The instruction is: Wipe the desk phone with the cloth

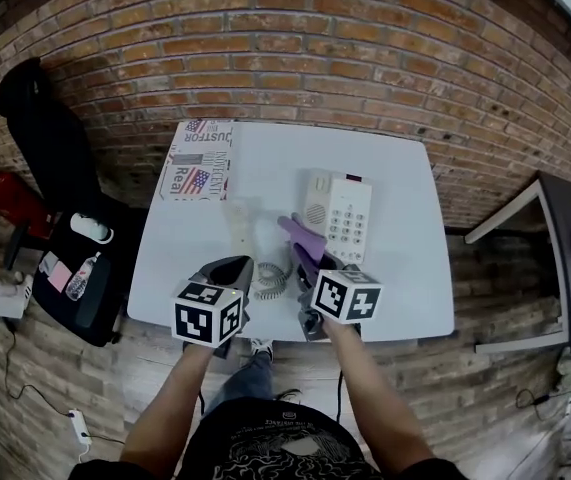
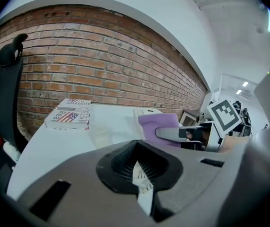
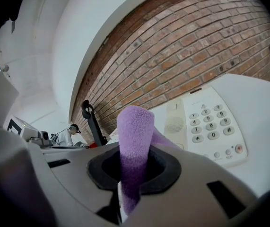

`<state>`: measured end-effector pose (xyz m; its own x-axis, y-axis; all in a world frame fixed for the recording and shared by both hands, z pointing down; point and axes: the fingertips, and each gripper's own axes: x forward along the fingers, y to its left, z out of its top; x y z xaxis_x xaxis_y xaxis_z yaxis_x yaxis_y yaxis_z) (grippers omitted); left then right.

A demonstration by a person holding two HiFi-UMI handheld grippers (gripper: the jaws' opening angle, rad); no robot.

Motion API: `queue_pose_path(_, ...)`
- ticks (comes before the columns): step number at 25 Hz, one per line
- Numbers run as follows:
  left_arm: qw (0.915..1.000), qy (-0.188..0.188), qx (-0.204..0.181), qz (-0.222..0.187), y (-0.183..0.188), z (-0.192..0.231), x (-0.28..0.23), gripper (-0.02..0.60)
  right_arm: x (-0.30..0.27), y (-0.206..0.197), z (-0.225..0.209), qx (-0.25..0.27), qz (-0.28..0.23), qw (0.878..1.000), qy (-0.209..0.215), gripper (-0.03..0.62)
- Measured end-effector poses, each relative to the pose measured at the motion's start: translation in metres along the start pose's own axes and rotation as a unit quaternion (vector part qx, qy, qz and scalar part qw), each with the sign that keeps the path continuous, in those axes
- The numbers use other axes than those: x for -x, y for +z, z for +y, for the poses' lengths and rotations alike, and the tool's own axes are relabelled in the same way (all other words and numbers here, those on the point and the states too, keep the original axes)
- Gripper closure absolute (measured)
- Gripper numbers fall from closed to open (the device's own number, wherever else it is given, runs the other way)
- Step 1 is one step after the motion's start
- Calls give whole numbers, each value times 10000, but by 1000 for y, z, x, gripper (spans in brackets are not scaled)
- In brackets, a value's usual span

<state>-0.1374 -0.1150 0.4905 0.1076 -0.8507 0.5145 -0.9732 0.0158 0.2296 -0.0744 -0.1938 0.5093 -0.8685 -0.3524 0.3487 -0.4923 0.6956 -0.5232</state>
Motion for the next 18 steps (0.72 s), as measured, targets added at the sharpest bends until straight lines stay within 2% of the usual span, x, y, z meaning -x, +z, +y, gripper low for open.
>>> queue_pose_path(9, 9999, -68, -56, -102, 25, -1, -19, 575, 4, 67, -4, 765, -51, 9970, 101, 549)
queue_pose_path(18, 9999, -39, -8, -147, 51, 22, -47, 575, -35, 131, -19, 1621, 175, 9865, 128, 549)
